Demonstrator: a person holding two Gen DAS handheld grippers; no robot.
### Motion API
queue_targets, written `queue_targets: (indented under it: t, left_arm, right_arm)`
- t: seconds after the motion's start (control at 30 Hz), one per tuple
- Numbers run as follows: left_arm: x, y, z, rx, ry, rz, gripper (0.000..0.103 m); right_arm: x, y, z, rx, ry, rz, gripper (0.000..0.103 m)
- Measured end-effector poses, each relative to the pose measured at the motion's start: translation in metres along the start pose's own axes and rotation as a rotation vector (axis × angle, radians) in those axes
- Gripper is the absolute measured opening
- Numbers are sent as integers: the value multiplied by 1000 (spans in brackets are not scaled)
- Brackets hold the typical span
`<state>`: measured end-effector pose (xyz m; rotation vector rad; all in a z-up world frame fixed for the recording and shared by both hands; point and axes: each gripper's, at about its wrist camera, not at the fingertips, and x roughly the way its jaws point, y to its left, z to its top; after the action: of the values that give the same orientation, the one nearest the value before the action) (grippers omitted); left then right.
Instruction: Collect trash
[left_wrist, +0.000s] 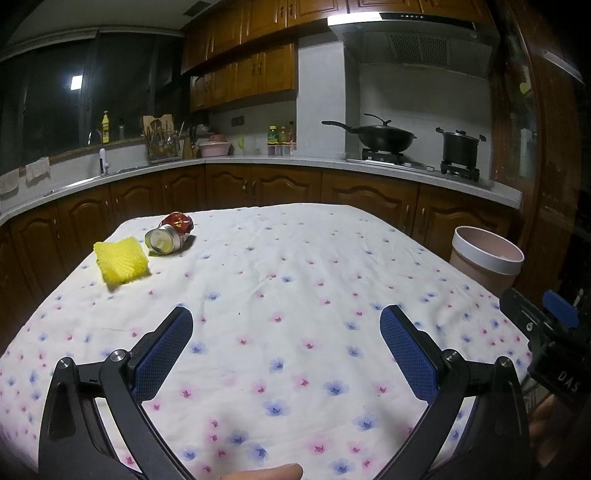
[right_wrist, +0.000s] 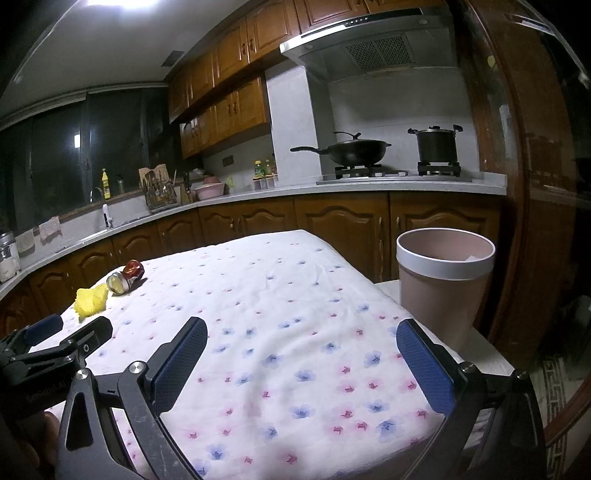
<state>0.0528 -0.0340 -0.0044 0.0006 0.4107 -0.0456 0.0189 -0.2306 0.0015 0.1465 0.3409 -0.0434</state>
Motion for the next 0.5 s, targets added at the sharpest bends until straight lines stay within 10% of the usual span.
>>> queue_targets:
  t: [0.5]
  left_arm:
    - [-2, 2, 0, 11, -12, 0, 103]
  right_arm:
    - [0, 3, 0, 0, -2, 8, 103]
